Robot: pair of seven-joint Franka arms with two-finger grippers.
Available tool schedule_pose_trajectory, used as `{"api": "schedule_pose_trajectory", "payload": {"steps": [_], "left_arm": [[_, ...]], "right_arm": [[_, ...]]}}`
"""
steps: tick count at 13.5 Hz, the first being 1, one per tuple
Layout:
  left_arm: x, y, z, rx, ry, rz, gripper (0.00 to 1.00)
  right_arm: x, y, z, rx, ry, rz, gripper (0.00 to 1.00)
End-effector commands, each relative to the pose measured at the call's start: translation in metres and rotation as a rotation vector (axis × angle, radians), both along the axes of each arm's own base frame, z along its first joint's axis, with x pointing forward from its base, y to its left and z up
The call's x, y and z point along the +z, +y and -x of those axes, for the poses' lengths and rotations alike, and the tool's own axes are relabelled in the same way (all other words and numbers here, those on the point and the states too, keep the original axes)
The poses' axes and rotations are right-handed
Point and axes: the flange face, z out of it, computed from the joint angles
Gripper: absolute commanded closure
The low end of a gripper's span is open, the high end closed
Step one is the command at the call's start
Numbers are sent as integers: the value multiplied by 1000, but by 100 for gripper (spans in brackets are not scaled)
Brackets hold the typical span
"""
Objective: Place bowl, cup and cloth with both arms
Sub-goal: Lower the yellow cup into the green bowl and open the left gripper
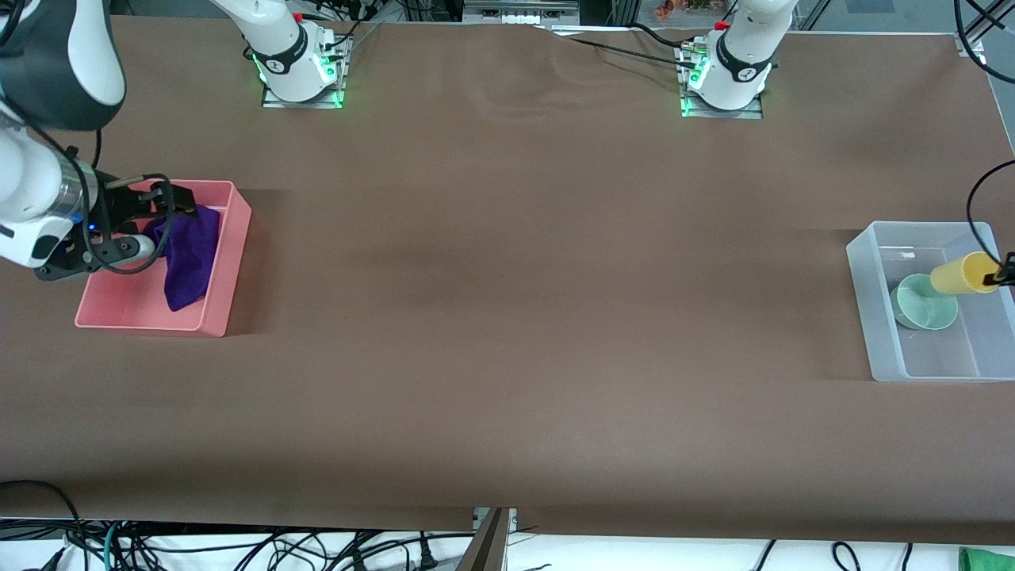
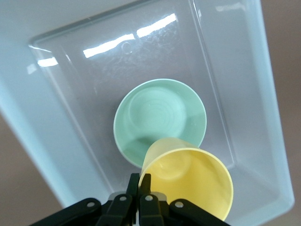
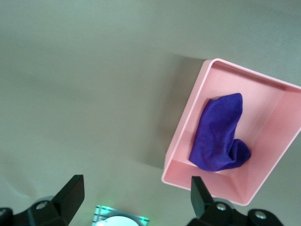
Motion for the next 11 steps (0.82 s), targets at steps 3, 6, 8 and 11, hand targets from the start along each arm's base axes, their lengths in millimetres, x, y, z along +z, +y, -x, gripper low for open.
{"api": "schedule_pose_trajectory", "payload": {"steps": [3, 6, 8, 11], "left_arm": [[-19, -5, -4, -29, -42, 43, 100], [0, -13, -13, -57, -65, 31, 0], [38, -23, -23, -62, -111, 5, 0], [125, -86, -43, -2, -140, -33, 0]], "right_arm": [[74, 4, 33, -33, -114, 20, 0], [91, -8, 37, -42, -167, 41, 0], [84, -13, 32, -45, -153, 42, 0], [86, -15, 35, -70, -145, 20, 0]]}}
